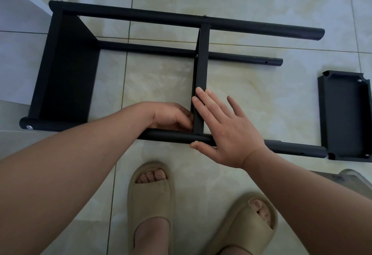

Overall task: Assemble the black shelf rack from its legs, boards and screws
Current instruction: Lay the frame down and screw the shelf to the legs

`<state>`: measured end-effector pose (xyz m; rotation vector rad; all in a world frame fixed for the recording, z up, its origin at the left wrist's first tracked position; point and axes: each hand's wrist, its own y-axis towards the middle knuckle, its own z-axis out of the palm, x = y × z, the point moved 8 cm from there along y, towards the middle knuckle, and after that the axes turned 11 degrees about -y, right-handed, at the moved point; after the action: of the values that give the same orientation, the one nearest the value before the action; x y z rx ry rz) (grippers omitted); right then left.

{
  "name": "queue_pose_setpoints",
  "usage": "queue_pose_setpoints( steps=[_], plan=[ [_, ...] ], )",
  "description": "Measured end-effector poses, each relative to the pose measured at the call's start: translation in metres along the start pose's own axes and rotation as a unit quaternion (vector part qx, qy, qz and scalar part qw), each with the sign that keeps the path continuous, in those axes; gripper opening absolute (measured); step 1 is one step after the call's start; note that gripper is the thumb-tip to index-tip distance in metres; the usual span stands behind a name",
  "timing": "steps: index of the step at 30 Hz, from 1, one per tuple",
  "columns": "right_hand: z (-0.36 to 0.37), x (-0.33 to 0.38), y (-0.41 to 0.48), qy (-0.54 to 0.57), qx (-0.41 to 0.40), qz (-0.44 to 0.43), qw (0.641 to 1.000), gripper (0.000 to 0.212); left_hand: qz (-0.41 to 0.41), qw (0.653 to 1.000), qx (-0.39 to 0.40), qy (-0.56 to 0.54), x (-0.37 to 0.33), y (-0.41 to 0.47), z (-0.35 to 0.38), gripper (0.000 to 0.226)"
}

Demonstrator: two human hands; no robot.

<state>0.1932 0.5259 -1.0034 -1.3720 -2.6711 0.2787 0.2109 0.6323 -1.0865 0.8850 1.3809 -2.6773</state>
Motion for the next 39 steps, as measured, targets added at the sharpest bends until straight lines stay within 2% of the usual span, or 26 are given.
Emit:
queue_pose_setpoints(
  steps=[4, 6, 11, 17, 19, 22, 24, 32, 33, 36, 39],
  plan=[
    [-0.0006, -0.0004, -0.0001, 0.002, -0.006, 0.001, 1.0, 0.092, 0.006, 1.0, 0.007, -0.03, -0.0022, 0.0013, 0.003, 0.023],
    [-0.0008, -0.0002, -0.0001, 0.001, -0.006, 0.001, 1.0, 0.092, -0.003, 1.0, 0.003, -0.004, -0.0007, 0.0017, 0.0026, 0.014],
    [-0.0016, -0.0001, -0.0001, 0.003, -0.007, 0.001, 1.0, 0.092, -0.005, 0.999, -0.009, 0.035, -0.0005, -0.0001, -0.0002, 0.013],
    [-0.0017, 0.0005, 0.0001, 0.004, -0.008, 0.0, 1.0, 0.092, -0.002, 0.999, 0.026, -0.037, -0.0012, 0.0008, 0.0051, 0.021],
    [-0.0023, 0.0006, 0.0002, 0.003, -0.01, 0.0, 1.0, 0.092, 0.001, 1.0, 0.023, -0.017, -0.0006, 0.0016, 0.004, 0.014],
    [-0.0025, 0.0002, 0.0, 0.003, -0.01, 0.0, 1.0, 0.092, 0.008, 1.0, 0.002, 0.025, -0.0011, 0.0011, 0.0004, 0.024],
    [-0.0023, -0.0001, 0.0001, 0.002, -0.009, 0.001, 1.0, 0.092, 0.007, 1.0, -0.003, 0.025, -0.0012, 0.0009, -0.0007, 0.022],
    [-0.0019, 0.0003, 0.0003, 0.001, -0.003, 0.0, 1.0, 0.092, 0.014, 0.998, 0.029, -0.058, -0.004, 0.0011, 0.0048, 0.014],
    [-0.0018, 0.0004, 0.0001, 0.0, -0.002, 0.0, 1.0, 0.092, 0.013, 0.998, 0.031, -0.044, -0.0034, 0.0009, 0.0049, 0.012],
    [-0.0013, 0.0004, 0.0003, -0.002, 0.002, -0.001, 1.0, 0.093, 0.011, 1.0, 0.021, 0.007, -0.0013, 0.0008, 0.0026, 0.028],
    [-0.0008, -0.0001, 0.0002, -0.001, 0.001, -0.001, 1.0, 0.092, 0.009, 1.0, 0.0, 0.016, 0.0002, 0.0014, -0.002, 0.019]
  ],
)
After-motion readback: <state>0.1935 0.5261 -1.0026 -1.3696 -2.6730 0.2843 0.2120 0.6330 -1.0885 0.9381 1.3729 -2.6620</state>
